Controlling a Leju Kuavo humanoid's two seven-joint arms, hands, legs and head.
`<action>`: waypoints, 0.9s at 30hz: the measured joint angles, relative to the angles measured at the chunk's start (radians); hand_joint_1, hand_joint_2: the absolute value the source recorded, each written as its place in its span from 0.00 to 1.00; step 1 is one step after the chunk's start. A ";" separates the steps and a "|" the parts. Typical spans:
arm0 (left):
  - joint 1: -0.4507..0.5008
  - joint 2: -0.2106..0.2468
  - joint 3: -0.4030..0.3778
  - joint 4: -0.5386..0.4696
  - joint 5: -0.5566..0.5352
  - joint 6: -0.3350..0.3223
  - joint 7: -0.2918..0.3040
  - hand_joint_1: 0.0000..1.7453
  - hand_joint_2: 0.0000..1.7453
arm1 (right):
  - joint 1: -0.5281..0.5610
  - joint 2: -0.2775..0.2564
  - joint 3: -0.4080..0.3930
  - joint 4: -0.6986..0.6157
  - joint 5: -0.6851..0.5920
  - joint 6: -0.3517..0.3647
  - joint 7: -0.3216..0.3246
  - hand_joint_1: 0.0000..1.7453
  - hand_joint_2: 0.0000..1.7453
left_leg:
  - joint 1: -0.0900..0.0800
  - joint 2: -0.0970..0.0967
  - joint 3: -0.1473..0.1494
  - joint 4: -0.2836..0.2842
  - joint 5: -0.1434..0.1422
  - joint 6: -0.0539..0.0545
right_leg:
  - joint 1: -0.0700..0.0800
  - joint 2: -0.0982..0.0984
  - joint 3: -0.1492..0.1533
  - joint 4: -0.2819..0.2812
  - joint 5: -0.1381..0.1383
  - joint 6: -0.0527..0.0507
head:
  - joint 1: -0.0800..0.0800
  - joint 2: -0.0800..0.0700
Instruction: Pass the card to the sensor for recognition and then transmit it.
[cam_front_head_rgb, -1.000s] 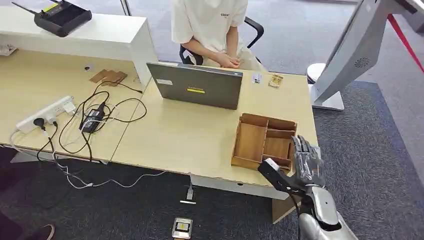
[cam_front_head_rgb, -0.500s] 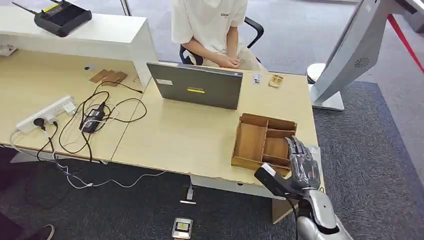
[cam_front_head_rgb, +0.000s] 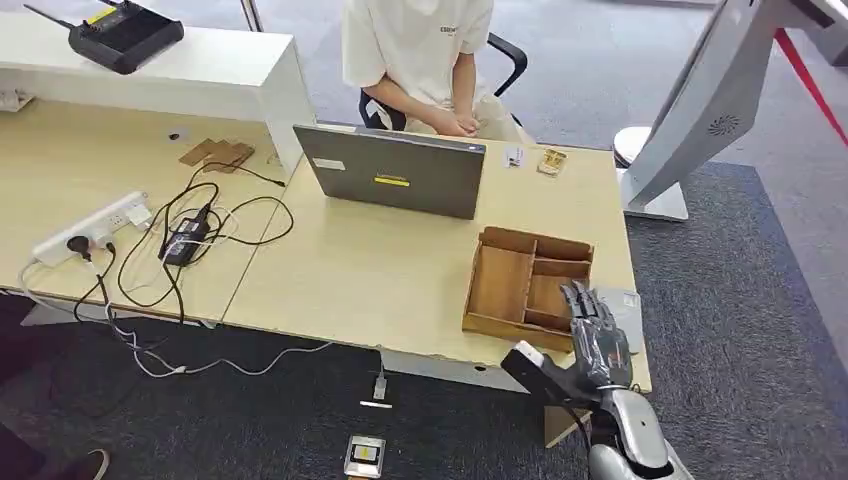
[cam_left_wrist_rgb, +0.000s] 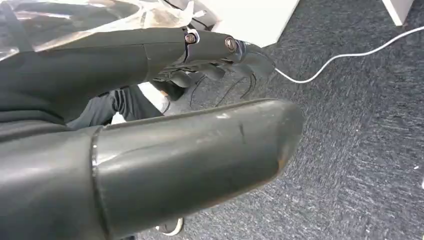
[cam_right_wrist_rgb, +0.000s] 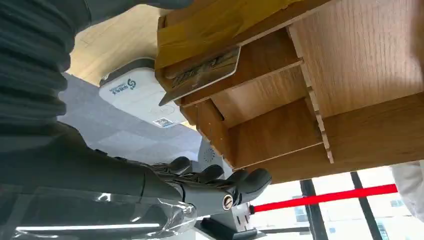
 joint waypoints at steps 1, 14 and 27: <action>0.001 0.000 0.000 0.000 0.000 0.000 0.000 0.00 0.00 | 0.000 0.002 0.000 0.000 0.001 0.000 -0.001 0.00 1.00 | 0.000 0.000 0.000 0.000 0.000 0.000 | 0.000 0.000 0.000 0.000 0.000 0.000 | 0.000 0.000; 0.005 0.000 0.000 0.000 -0.001 0.000 0.021 0.00 0.00 | -0.016 0.008 -0.002 0.015 -0.003 0.000 -0.011 0.00 1.00 | 0.000 0.000 0.000 0.000 0.000 0.000 | 0.000 0.000 0.000 0.000 0.000 0.000 | 0.000 0.000; 0.006 0.000 0.000 0.000 0.000 0.000 0.025 0.00 0.00 | -0.042 0.019 -0.003 0.057 -0.014 -0.012 -0.022 0.00 1.00 | 0.000 0.000 0.000 0.000 0.000 0.000 | 0.000 0.000 0.000 0.000 0.000 0.000 | 0.000 0.000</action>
